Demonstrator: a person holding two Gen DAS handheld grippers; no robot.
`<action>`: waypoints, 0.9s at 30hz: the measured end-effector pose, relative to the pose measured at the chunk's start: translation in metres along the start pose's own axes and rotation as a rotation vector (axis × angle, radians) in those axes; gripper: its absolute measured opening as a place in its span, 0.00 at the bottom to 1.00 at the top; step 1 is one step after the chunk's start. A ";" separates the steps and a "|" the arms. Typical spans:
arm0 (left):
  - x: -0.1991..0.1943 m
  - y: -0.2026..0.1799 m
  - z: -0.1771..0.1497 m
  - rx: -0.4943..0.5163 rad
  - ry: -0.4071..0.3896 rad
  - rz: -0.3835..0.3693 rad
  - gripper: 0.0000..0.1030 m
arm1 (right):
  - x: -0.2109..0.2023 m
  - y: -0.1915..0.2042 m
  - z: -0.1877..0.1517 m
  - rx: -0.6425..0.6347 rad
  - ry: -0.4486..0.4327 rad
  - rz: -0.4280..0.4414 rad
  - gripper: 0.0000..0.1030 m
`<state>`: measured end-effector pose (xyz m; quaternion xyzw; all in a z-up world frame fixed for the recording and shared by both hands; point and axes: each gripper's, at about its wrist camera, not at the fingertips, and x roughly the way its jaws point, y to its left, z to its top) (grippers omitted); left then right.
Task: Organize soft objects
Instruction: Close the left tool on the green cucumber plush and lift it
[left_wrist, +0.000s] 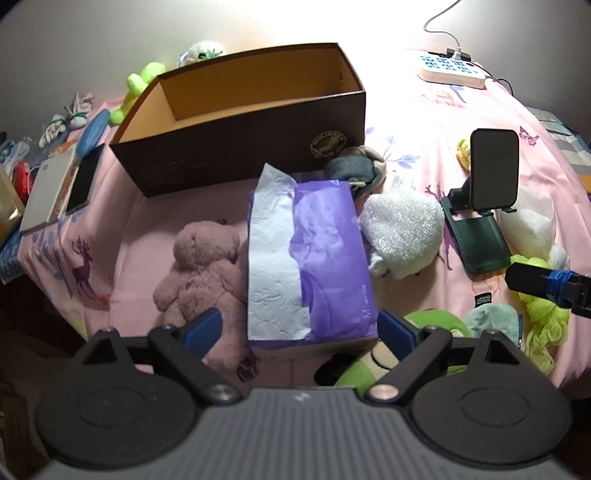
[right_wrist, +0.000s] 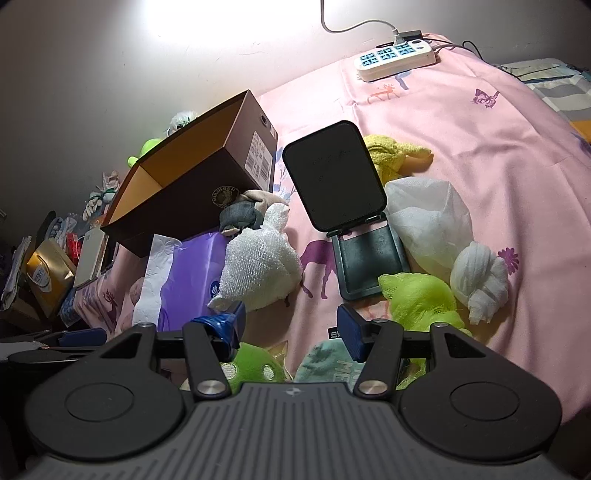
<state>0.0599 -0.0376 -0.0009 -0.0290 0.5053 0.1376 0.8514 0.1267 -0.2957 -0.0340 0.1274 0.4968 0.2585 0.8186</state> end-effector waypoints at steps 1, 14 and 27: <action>0.001 0.001 -0.001 -0.003 0.005 0.003 0.87 | 0.002 0.001 0.000 -0.003 0.006 0.004 0.38; -0.006 0.005 -0.040 0.174 -0.015 -0.322 0.87 | 0.023 -0.005 0.000 0.051 0.102 0.045 0.38; 0.024 -0.031 -0.055 0.289 0.017 -0.341 0.79 | 0.029 -0.016 -0.002 0.112 0.143 0.068 0.38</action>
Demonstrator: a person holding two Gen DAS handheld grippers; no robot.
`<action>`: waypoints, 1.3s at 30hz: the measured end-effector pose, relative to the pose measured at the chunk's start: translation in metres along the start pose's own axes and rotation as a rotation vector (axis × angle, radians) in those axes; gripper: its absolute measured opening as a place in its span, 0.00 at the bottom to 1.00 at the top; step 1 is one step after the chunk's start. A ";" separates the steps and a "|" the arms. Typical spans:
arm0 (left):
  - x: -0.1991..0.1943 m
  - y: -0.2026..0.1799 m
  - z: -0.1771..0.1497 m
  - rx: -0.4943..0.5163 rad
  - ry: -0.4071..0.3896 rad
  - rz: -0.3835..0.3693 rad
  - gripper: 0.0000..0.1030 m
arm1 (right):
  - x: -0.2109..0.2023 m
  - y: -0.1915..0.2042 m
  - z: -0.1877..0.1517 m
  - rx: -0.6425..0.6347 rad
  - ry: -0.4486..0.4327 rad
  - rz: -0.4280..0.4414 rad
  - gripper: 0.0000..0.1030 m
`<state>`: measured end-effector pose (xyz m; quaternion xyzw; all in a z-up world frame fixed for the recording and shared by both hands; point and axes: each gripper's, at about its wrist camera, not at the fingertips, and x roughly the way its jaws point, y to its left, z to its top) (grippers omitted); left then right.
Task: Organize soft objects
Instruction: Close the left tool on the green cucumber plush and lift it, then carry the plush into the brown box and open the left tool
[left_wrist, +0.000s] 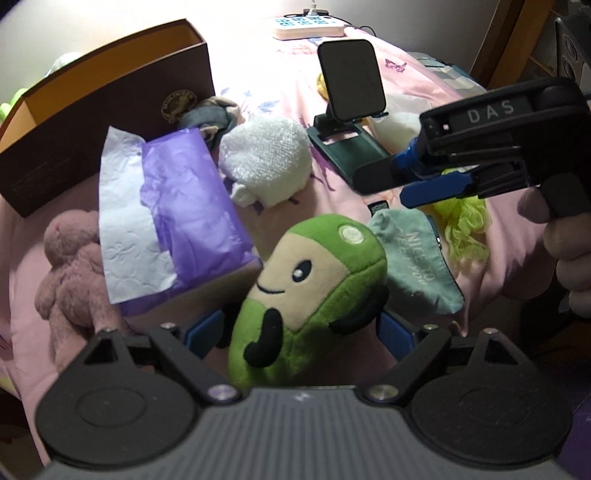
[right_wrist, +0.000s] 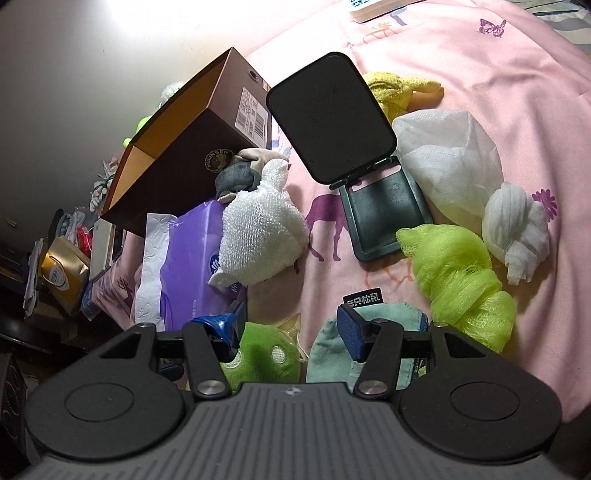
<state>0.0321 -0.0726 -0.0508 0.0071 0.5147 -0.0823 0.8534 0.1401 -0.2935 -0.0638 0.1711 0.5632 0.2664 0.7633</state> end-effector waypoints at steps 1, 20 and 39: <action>0.003 0.002 -0.001 0.001 0.014 -0.001 0.74 | 0.000 -0.001 0.000 -0.001 -0.001 -0.003 0.38; -0.038 0.004 0.001 -0.021 -0.125 -0.066 0.62 | -0.003 -0.008 0.001 0.019 -0.005 0.011 0.38; -0.118 0.136 0.073 -0.252 -0.461 0.045 0.63 | 0.009 0.020 0.018 0.024 -0.049 0.000 0.38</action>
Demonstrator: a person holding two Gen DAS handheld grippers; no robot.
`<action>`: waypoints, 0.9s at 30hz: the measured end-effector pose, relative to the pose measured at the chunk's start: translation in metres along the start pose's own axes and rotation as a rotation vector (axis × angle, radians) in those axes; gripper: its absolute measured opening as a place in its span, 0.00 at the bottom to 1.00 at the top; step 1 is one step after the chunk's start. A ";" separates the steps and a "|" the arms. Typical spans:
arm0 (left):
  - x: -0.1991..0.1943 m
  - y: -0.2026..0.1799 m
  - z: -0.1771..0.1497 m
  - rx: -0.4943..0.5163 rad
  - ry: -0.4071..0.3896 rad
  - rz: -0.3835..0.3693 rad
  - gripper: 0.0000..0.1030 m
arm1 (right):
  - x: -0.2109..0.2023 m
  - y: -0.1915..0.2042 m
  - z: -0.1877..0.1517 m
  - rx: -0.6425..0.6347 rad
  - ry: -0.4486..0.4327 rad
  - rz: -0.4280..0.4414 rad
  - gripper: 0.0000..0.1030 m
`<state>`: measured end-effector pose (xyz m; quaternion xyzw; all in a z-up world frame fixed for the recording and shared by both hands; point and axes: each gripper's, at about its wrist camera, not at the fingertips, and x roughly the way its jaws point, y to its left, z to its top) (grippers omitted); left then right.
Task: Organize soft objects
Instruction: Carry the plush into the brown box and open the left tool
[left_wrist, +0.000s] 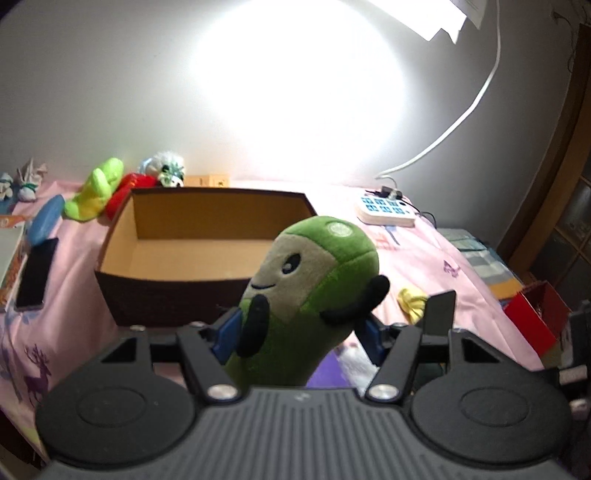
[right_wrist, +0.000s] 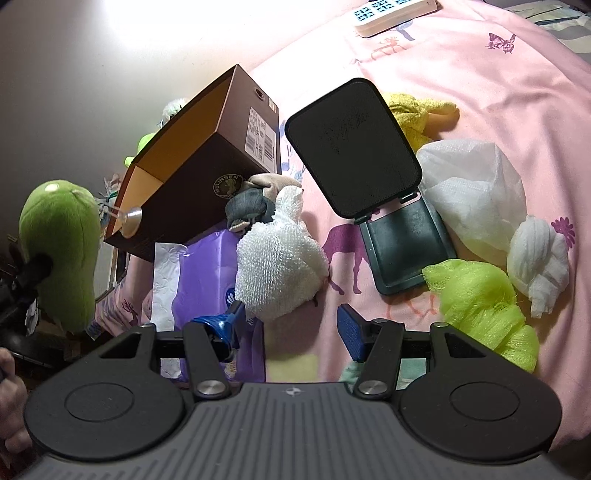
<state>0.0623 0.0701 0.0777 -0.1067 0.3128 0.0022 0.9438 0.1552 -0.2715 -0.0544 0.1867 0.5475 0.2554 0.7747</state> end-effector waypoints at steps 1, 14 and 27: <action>0.007 0.008 0.009 -0.007 -0.003 0.011 0.63 | 0.000 0.002 0.000 0.000 -0.010 -0.009 0.38; 0.135 0.100 0.094 -0.072 0.055 0.123 0.63 | -0.004 0.004 -0.012 0.137 -0.096 -0.110 0.38; 0.242 0.144 0.093 -0.161 0.269 0.251 0.64 | -0.009 0.000 -0.024 0.249 -0.149 -0.200 0.38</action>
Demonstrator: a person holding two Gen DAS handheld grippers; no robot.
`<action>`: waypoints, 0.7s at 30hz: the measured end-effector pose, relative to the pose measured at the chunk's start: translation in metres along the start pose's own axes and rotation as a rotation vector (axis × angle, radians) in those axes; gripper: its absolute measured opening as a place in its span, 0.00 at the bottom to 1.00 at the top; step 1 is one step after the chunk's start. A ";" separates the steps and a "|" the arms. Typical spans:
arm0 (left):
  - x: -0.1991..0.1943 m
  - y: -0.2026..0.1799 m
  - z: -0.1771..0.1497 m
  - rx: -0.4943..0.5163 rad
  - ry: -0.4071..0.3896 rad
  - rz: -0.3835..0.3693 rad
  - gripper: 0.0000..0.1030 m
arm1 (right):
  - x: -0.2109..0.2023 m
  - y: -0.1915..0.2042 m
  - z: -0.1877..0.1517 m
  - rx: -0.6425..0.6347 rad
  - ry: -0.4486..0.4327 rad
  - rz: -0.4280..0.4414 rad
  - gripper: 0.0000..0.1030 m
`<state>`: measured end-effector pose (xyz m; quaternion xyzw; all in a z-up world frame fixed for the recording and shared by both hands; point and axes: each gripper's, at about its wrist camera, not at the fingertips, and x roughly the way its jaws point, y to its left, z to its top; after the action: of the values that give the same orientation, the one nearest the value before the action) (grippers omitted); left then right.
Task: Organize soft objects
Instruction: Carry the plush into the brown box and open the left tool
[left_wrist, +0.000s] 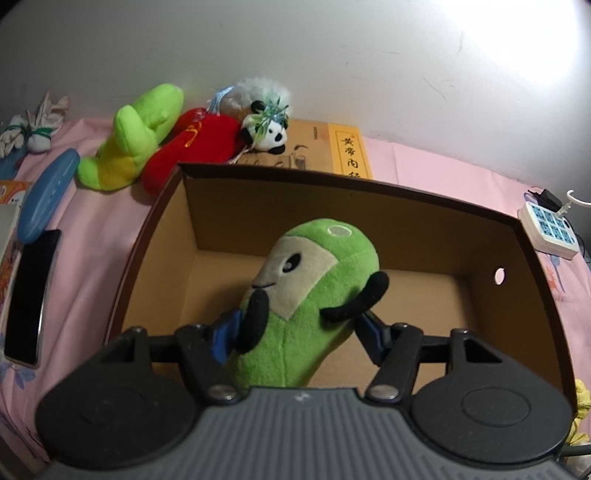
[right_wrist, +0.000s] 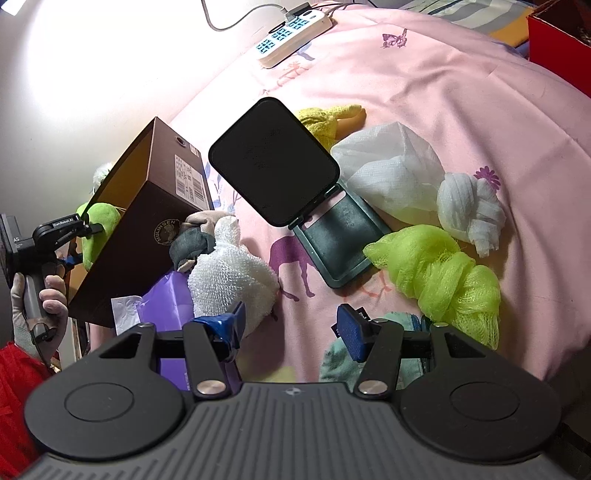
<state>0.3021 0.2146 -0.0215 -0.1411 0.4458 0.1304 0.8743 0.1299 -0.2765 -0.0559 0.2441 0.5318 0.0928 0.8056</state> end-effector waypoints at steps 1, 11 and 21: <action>0.005 0.000 0.001 -0.001 0.016 0.017 0.65 | 0.000 0.000 0.000 0.004 -0.002 -0.003 0.38; 0.002 0.004 -0.001 0.003 0.020 0.056 0.75 | 0.002 0.009 0.001 -0.007 -0.004 -0.004 0.38; -0.070 -0.002 -0.020 0.076 -0.108 0.058 0.78 | 0.011 0.015 0.008 -0.040 0.018 0.029 0.38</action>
<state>0.2477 0.1985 0.0243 -0.0875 0.4065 0.1461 0.8976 0.1431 -0.2616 -0.0555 0.2350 0.5333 0.1171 0.8041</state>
